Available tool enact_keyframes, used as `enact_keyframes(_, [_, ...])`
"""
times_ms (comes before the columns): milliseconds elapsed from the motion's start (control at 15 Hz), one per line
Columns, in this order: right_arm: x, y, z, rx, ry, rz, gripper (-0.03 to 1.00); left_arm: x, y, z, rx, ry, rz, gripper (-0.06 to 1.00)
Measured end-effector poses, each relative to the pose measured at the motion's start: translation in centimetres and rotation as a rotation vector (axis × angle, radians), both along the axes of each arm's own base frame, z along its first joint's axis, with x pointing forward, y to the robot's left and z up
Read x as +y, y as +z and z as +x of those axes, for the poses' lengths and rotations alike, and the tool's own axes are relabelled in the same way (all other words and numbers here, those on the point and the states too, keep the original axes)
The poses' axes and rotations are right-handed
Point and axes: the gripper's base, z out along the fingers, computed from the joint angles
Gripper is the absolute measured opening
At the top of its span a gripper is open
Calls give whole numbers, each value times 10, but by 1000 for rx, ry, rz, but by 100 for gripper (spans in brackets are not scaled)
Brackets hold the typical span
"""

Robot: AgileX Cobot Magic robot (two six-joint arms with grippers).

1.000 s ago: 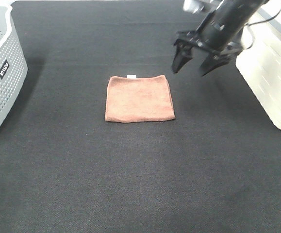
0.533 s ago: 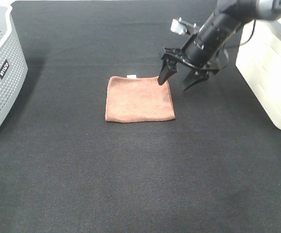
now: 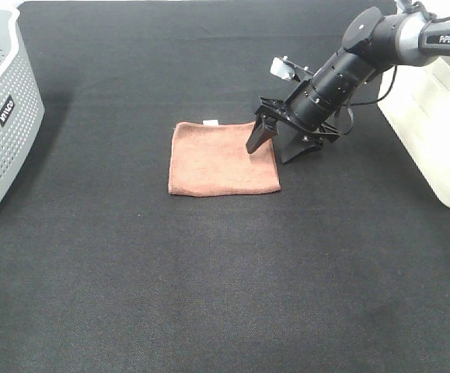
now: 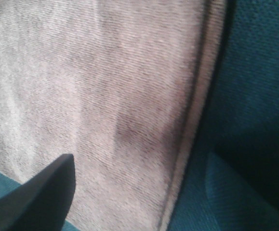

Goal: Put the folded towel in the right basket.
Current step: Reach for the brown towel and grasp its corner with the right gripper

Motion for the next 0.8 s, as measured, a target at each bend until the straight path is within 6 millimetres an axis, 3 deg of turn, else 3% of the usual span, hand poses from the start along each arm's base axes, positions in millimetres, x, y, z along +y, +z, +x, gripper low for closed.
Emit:
enact_keyframes(133, [2,-3,0,7,-10,21,60,0,0,0,0,0,0,88])
enact_keyframes(267, [3,-8,1,19,-19,33,38,0,0,0,0,0,0,88])
enact_keyframes(333, [3,-8,1,24,-24,43,20,0,0,0,0,0,0,88])
enact_keyframes(467, [5,-8,1,28,-31,65,2,0,0,0,0,0,0,88])
enact_keyframes(667, [6,-4,2,23,-20,74,0,0,0,0,0,0,0,88])
enact_keyframes(800, [7,16,3,-2,0,88,0,0,0,0,0,0,0,88])
